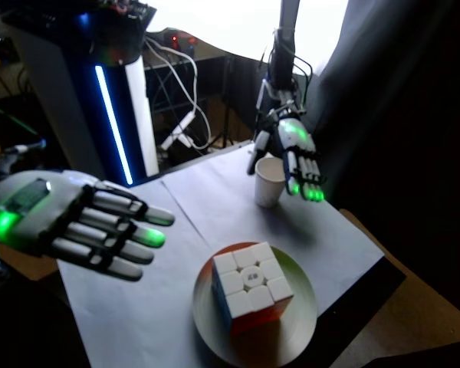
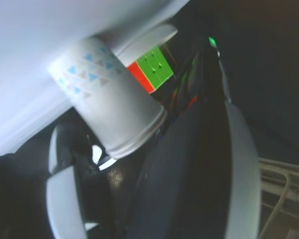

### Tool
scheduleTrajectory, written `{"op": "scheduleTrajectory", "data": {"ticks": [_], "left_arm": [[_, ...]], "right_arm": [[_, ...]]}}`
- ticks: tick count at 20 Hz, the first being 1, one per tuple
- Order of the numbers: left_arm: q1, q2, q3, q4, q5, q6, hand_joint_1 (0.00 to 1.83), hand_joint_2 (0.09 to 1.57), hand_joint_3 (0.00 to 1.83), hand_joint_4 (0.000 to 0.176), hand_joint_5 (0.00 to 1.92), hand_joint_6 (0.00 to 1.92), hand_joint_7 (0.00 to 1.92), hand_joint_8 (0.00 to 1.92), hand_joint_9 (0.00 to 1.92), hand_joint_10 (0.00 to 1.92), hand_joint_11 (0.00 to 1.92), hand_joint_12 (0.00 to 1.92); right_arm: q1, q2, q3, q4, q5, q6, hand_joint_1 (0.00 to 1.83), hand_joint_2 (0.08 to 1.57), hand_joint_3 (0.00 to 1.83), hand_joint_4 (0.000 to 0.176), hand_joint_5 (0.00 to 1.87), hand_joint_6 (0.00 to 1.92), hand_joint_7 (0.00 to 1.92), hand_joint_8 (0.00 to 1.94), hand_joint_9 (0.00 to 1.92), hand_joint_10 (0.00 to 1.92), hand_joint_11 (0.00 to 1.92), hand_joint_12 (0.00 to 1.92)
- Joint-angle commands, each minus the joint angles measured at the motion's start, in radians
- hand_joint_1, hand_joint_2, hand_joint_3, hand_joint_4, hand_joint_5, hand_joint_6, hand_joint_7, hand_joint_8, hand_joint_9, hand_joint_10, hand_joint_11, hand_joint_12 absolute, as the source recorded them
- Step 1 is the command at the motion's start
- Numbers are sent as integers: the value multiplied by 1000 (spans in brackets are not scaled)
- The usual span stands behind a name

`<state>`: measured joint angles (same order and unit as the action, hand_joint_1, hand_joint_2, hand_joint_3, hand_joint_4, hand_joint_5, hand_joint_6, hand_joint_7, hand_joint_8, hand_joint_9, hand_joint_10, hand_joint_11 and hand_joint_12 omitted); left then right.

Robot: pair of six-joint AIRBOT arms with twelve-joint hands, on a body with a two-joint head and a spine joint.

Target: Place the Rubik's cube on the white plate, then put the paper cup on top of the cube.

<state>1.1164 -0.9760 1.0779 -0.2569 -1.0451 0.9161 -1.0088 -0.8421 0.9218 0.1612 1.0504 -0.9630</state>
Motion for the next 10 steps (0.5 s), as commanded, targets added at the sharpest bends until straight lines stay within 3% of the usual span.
{"op": "scheduleTrajectory", "data": {"ticks": [1,3,4,5,6,7,8,9,10], "left_arm": [[-8,-11,7,7,-60,3,936,1143,0,69,505,205,548,162,297,591,0,1237],[-14,-17,12,9,-54,2,974,1117,0,86,559,331,584,105,339,656,0,1408],[-16,-17,12,9,-57,2,1028,1121,1,72,470,647,601,228,231,1132,0,1697],[-17,-17,12,11,-59,0,1023,1123,1,92,319,1124,229,1305,106,1731,22,1912],[-17,-17,12,12,-60,-1,1024,1117,0,116,256,1485,150,1862,227,1913,280,1921],[-18,-16,12,15,-63,-5,994,1135,4,129,218,1633,151,1909,290,1919,407,1921],[-18,-14,11,18,-71,-10,991,1144,4,123,169,1801,213,1921,346,1921,502,1921],[-19,-11,9,19,-77,-12,994,1146,3,130,187,1898,290,1921,438,1921,598,1921],[-21,-7,5,22,-88,-12,1099,1135,0,136,377,1920,484,1921,656,1921,772,1921]], "right_arm": [[10,3,0,0,132,2,335,1259,7,61,0,0,0,0,0,0,8,8],[10,3,0,0,132,2,361,1270,9,73,0,0,0,0,0,0,0,0],[10,3,0,0,132,2,345,1271,9,59,0,0,0,0,0,0,23,11],[10,3,0,0,131,2,320,1266,5,58,0,0,0,0,0,0,27,18],[10,3,0,0,131,2,321,1268,6,52,0,0,0,0,0,0,13,15],[10,3,0,0,131,2,359,1275,7,58,0,0,0,0,0,0,2,2],[10,3,0,0,131,2,389,1272,4,69,0,0,0,0,0,0,0,0],[10,3,0,0,131,2,389,1272,4,73,0,0,0,0,0,0,0,0],[10,3,0,0,131,2,339,1266,1,64,0,0,0,0,0,0,4,3]]}}
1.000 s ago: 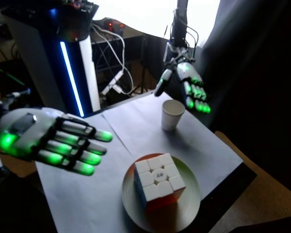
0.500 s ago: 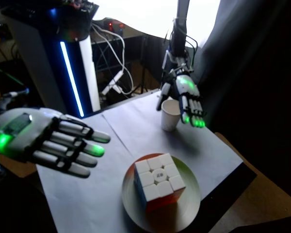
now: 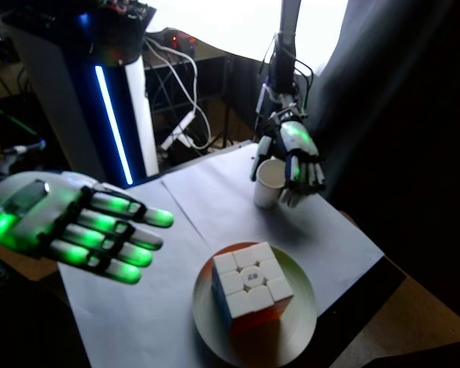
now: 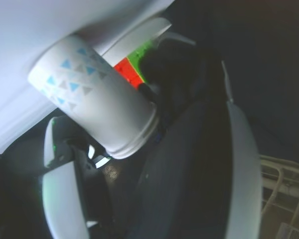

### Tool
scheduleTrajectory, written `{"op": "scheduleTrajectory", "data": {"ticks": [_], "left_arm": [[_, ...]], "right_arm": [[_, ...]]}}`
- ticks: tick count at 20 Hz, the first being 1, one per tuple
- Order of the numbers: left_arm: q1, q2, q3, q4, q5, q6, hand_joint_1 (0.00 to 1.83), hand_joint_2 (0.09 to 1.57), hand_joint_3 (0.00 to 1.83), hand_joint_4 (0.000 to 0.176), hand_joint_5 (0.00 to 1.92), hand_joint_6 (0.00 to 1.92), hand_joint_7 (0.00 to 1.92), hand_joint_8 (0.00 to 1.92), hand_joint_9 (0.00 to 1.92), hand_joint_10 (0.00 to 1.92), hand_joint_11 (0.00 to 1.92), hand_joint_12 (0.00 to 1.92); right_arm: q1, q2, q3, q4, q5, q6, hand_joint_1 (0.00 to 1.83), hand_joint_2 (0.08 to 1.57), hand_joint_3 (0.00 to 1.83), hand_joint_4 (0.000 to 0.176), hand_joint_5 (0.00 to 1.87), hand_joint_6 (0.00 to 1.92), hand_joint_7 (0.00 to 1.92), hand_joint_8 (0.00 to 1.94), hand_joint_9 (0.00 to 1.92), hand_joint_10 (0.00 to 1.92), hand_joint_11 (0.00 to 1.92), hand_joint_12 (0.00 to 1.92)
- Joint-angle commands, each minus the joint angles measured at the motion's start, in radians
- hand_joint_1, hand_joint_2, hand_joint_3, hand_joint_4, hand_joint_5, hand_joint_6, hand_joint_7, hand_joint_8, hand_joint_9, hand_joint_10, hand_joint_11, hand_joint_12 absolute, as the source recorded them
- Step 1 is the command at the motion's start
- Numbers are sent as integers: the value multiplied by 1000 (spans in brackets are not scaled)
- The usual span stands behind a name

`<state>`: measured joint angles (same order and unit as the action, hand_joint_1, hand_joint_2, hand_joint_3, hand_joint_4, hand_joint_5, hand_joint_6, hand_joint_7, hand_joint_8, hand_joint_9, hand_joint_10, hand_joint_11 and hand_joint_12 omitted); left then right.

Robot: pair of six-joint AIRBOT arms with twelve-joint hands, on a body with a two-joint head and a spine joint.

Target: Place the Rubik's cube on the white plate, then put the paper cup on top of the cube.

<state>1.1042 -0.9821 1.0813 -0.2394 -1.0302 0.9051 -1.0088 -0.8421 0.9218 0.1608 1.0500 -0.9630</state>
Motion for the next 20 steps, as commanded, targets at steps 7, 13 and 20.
{"op": "scheduleTrajectory", "data": {"ticks": [7,13,20], "left_arm": [[-20,40,-35,44,-174,-4,1073,1134,539,57,513,1832,567,1864,669,1921,779,1921],[-46,87,-61,105,-223,-25,1073,1028,696,34,573,1787,658,1774,750,1921,844,1921],[-207,111,-18,194,-122,-25,1152,1117,116,122,475,1869,539,1889,576,1921,656,1921]], "right_arm": [[10,3,0,1,132,2,347,1271,1,44,0,0,0,0,0,0,0,0],[10,3,0,1,132,2,341,1263,0,55,0,0,0,0,0,0,0,0],[10,3,4,5,132,2,397,1291,5,55,0,0,0,0,0,0,0,0]]}}
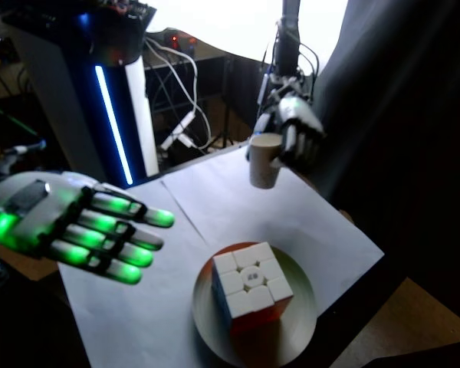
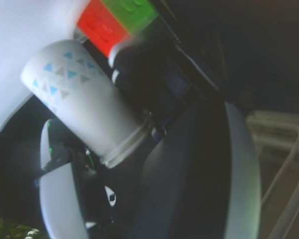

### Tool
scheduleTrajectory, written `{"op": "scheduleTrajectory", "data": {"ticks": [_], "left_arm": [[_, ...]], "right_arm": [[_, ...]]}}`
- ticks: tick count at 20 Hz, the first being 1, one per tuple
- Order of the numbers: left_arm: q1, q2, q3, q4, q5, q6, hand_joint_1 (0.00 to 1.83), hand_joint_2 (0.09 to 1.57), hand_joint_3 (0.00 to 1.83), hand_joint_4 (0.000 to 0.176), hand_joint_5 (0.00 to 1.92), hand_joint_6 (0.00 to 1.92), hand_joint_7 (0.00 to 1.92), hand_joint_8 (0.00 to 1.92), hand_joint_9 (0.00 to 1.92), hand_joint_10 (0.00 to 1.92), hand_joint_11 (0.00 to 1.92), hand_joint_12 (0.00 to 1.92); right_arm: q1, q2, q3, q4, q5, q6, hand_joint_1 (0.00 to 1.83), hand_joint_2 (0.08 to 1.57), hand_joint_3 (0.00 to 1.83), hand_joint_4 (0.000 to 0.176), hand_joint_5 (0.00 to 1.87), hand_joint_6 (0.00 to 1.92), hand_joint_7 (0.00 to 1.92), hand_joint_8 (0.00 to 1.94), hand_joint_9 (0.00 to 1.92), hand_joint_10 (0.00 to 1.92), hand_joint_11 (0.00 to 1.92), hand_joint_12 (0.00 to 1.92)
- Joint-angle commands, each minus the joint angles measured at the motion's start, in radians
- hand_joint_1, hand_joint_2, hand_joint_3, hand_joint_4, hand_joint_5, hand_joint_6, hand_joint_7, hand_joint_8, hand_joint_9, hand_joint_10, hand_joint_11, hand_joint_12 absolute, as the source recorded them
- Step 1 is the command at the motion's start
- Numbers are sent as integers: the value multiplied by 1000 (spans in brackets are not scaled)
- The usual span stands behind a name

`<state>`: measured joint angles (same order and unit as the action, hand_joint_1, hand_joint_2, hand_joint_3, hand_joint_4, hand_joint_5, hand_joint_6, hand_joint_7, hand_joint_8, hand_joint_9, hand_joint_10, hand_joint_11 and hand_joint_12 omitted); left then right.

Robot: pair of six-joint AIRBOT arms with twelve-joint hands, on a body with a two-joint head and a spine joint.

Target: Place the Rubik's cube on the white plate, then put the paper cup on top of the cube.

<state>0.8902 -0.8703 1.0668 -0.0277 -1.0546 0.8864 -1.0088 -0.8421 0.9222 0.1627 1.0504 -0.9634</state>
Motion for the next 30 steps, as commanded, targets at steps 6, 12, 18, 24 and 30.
{"op": "scheduleTrajectory", "data": {"ticks": [6,12,18,24,30], "left_arm": [[-229,-123,158,113,115,-127,1154,1085,35,176,444,1921,565,1921,649,1921,792,1921],[-401,-263,282,177,273,-140,1027,928,707,0,728,1601,605,1921,710,1921,874,1921],[-514,-406,421,232,384,-212,1028,973,592,0,730,1526,409,1796,457,1907,553,1921],[-518,-507,531,214,394,-302,961,1110,306,39,710,1479,403,1712,459,1870,599,1921],[-519,-549,566,197,401,-332,1029,1118,0,0,400,1343,489,1379,530,1618,564,1921]], "right_arm": [[10,1,9,3,131,3,371,1274,0,58,0,0,0,0,0,0,0,0],[9,-2,9,3,131,3,386,1269,0,58,0,0,0,0,0,0,7,3],[9,-10,13,3,131,3,417,1255,0,51,0,0,0,0,0,0,3,1],[9,-16,14,3,131,3,406,1250,0,41,0,0,0,0,0,0,13,6],[9,-19,16,2,131,3,396,1252,1,44,0,0,0,0,0,0,0,0]]}}
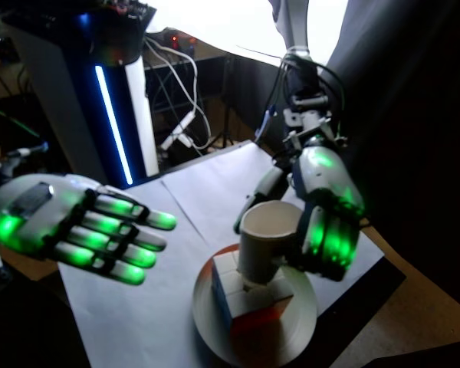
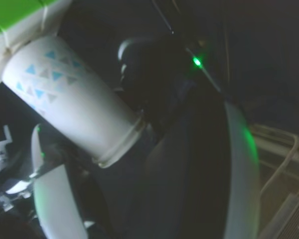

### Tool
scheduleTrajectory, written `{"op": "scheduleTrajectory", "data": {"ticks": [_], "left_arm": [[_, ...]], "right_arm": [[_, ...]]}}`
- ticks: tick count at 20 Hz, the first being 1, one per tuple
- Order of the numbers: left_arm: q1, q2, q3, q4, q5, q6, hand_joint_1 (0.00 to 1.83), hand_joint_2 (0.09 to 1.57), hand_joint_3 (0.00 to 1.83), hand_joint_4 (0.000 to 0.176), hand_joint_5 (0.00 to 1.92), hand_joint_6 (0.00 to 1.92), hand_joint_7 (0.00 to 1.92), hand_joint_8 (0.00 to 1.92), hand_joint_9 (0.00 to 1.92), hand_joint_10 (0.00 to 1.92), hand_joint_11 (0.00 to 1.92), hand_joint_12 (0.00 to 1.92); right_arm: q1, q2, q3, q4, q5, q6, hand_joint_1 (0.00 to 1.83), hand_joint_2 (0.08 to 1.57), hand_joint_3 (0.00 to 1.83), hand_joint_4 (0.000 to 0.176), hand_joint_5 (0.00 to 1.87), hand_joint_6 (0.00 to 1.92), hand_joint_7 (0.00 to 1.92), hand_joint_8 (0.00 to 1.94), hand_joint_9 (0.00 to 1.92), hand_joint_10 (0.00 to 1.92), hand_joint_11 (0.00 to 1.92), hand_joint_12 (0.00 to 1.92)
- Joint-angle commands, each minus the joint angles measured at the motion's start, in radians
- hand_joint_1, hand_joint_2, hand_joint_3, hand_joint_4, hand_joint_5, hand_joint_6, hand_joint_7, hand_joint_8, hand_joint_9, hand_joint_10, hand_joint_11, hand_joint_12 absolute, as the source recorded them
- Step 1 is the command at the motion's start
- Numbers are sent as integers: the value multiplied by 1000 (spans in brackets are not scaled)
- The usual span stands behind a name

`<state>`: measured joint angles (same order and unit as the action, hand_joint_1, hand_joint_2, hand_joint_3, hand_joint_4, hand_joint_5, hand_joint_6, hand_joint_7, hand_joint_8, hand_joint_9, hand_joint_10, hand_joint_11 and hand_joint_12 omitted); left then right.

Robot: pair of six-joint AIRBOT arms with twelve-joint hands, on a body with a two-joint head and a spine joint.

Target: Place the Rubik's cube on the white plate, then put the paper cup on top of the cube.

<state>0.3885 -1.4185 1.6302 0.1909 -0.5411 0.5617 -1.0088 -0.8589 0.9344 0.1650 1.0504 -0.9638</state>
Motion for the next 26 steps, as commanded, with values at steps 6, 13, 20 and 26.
{"op": "scheduleTrajectory", "data": {"ticks": [6,13,20,26], "left_arm": [[-7,-10,10,-12,-81,-9,988,1122,1,0,304,859,462,629,318,1046,142,1816],[0,-13,10,-6,-79,-18,684,1143,0,50,263,114,373,1,249,516,0,1632],[0,-3,-2,6,-100,-27,657,1110,0,82,224,8,154,1,181,95,0,1366],[0,12,-27,26,-117,-27,600,1066,0,103,183,0,65,0,113,44,0,1298]], "right_arm": [[9,-3,3,0,131,3,357,1244,0,41,0,0,0,0,0,0,0,0],[9,-5,4,0,131,3,341,1235,0,64,0,0,0,0,0,0,0,0],[9,-6,5,0,131,3,393,1252,4,46,0,0,0,0,0,0,0,0],[9,-8,7,0,131,3,353,1245,1,53,0,0,0,0,0,0,2,1]]}}
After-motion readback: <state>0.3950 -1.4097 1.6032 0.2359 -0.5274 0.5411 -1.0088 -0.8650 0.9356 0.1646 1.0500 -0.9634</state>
